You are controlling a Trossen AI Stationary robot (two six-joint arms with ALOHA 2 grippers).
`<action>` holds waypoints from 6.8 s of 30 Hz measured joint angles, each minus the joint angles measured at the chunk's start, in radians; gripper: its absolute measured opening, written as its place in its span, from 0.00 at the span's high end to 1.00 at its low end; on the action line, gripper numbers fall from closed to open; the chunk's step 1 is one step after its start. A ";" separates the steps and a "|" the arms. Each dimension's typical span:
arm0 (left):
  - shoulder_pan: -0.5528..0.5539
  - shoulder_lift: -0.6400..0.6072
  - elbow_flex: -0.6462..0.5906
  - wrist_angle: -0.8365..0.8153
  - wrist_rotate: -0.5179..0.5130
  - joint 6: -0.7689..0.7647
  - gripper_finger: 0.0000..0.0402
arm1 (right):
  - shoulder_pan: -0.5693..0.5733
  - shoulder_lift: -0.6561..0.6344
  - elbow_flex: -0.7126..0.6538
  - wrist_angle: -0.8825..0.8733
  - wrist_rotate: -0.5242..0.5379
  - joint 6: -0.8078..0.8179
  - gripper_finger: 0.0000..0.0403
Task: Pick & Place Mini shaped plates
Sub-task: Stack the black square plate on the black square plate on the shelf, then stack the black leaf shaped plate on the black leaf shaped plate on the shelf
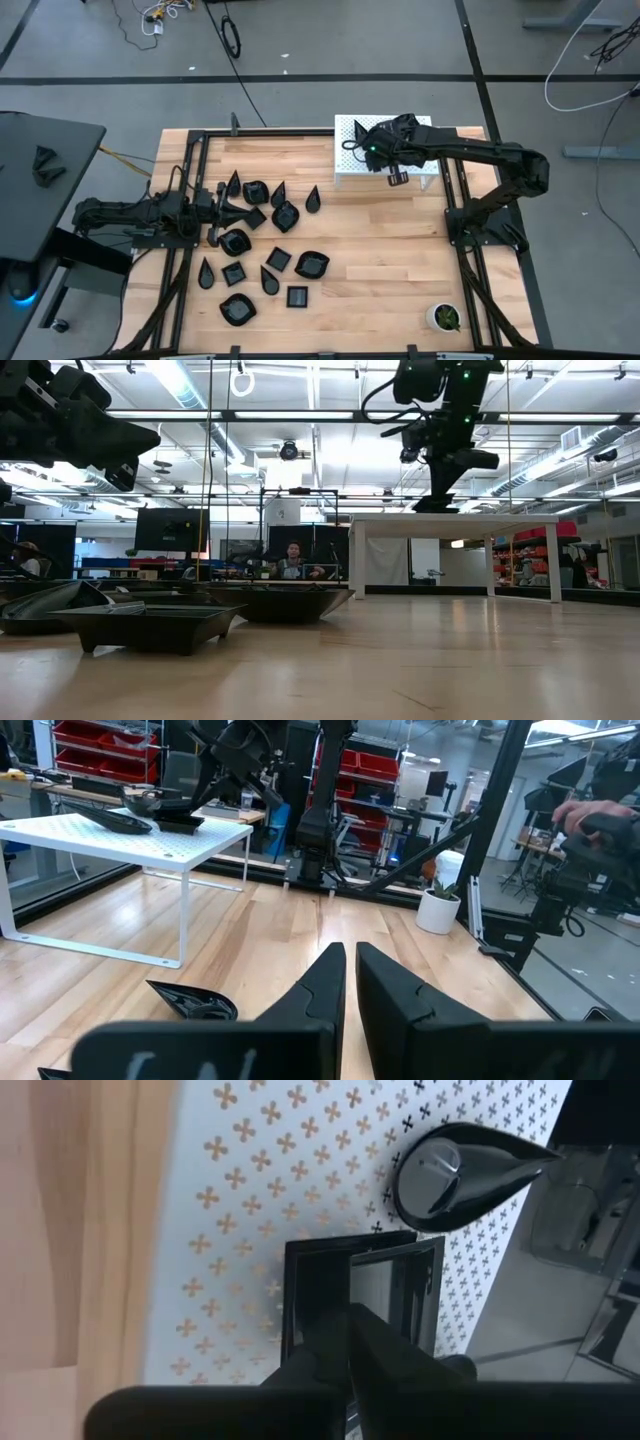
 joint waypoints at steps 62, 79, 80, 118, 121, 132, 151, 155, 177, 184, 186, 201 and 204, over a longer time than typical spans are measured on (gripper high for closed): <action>-0.296 0.661 0.282 0.336 -0.701 0.153 0.97 | 0.485 -0.002 -0.683 1.632 -0.436 0.509 0.85; -0.372 0.993 0.745 -1.069 -0.051 -1.152 0.74 | 0.479 -0.002 -0.696 1.716 -0.307 0.461 0.85; -0.385 1.001 0.718 -1.044 -0.018 -1.207 0.72 | 0.479 -0.002 -0.696 1.716 -0.307 0.460 0.85; -0.401 0.996 0.378 -0.860 -0.218 -1.387 0.53 | 0.500 -0.002 -0.696 1.711 -0.313 0.622 0.85; -0.402 0.941 0.378 -0.859 -0.216 -1.377 0.53 | 0.500 -0.002 -0.696 1.712 -0.313 0.620 0.85; -0.381 0.751 0.378 -0.856 -0.326 -1.407 0.53 | 0.500 -0.002 -0.696 1.712 -0.313 0.642 0.85; -0.222 0.977 0.378 -0.718 -0.269 -1.353 0.67 | 0.500 -0.002 -0.696 1.700 -0.313 0.636 0.85; -0.213 1.005 0.378 -0.715 -0.266 -1.350 0.76 | 0.500 -0.002 -0.696 1.698 -0.313 0.636 0.85; -0.211 0.993 0.686 -0.862 -0.390 -1.013 0.99 | 0.488 -0.002 -0.695 1.768 -0.314 0.728 0.85; -0.187 1.196 0.812 -0.564 -0.489 -0.692 0.99 | 0.452 -0.003 -0.527 1.546 -0.310 0.798 0.83; -0.173 1.275 0.855 -0.505 -0.495 -0.625 0.99 | 0.451 -0.002 -0.439 1.374 -0.309 0.798 0.79; -0.172 1.613 1.135 -0.480 -0.596 -0.431 0.98 | 0.451 -0.001 -0.401 1.156 -0.200 0.795 0.58; -0.180 1.613 1.136 -0.447 -0.594 -0.412 0.98 | 0.452 -0.001 -0.449 1.222 -0.201 0.794 0.60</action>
